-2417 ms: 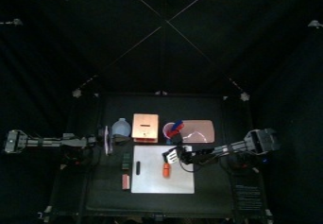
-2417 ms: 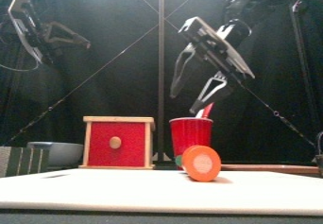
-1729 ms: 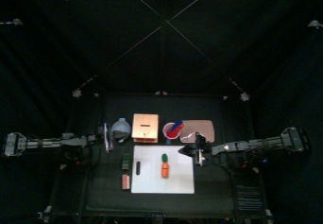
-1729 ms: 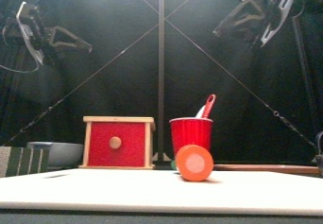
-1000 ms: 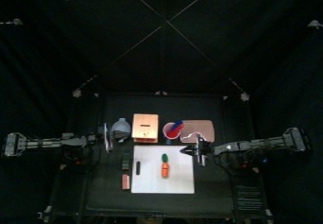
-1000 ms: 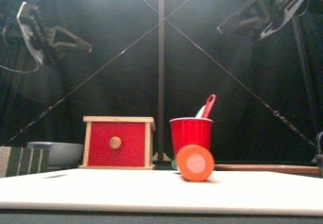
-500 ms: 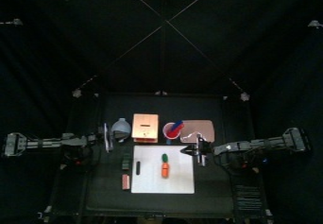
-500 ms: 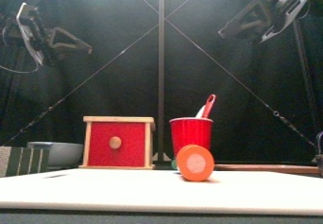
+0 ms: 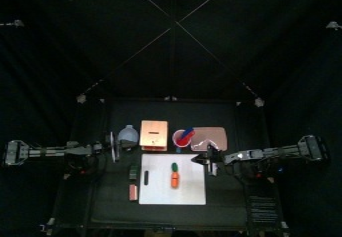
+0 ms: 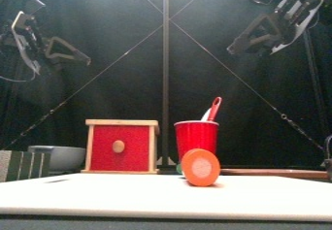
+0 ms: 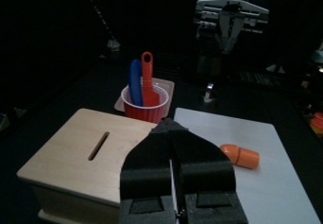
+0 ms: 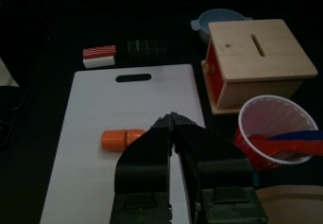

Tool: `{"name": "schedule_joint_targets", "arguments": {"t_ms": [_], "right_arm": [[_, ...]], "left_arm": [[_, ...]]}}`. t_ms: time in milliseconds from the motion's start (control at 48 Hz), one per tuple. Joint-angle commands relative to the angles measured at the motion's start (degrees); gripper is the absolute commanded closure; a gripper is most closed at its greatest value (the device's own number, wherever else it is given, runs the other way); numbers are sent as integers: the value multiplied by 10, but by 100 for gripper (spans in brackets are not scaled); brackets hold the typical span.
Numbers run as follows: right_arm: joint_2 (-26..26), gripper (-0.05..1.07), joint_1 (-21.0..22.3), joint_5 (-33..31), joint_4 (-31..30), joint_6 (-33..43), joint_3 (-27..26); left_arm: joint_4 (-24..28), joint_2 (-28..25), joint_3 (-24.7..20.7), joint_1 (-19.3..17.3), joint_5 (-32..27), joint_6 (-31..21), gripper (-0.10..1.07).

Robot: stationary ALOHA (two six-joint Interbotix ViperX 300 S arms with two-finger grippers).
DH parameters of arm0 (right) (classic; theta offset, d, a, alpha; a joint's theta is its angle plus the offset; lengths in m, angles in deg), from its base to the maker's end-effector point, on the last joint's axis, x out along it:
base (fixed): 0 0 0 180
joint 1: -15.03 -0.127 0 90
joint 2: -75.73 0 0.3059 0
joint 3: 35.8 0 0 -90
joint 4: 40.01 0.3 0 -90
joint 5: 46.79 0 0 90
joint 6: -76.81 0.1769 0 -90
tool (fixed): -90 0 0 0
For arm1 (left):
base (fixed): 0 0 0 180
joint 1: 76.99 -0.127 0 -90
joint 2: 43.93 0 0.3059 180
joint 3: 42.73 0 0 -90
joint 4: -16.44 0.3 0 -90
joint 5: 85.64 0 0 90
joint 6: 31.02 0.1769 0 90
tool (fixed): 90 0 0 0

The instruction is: Grab carrot

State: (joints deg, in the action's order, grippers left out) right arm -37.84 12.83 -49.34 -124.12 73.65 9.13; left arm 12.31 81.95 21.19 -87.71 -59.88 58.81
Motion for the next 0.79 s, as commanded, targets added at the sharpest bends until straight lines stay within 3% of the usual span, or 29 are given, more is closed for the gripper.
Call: {"name": "schedule_joint_targets", "arguments": {"t_ms": [0,438,771], "right_arm": [[2,65,2,2,3,-1,-18],[11,65,-1,2,2,-1,-49],[11,65,-2,4,4,-1,-49]], "left_arm": [[3,-2,-32,4,4,1,96],[8,-62,-122,69,3,4,95],[-4,-105,-152,76,2,0,95]]}}
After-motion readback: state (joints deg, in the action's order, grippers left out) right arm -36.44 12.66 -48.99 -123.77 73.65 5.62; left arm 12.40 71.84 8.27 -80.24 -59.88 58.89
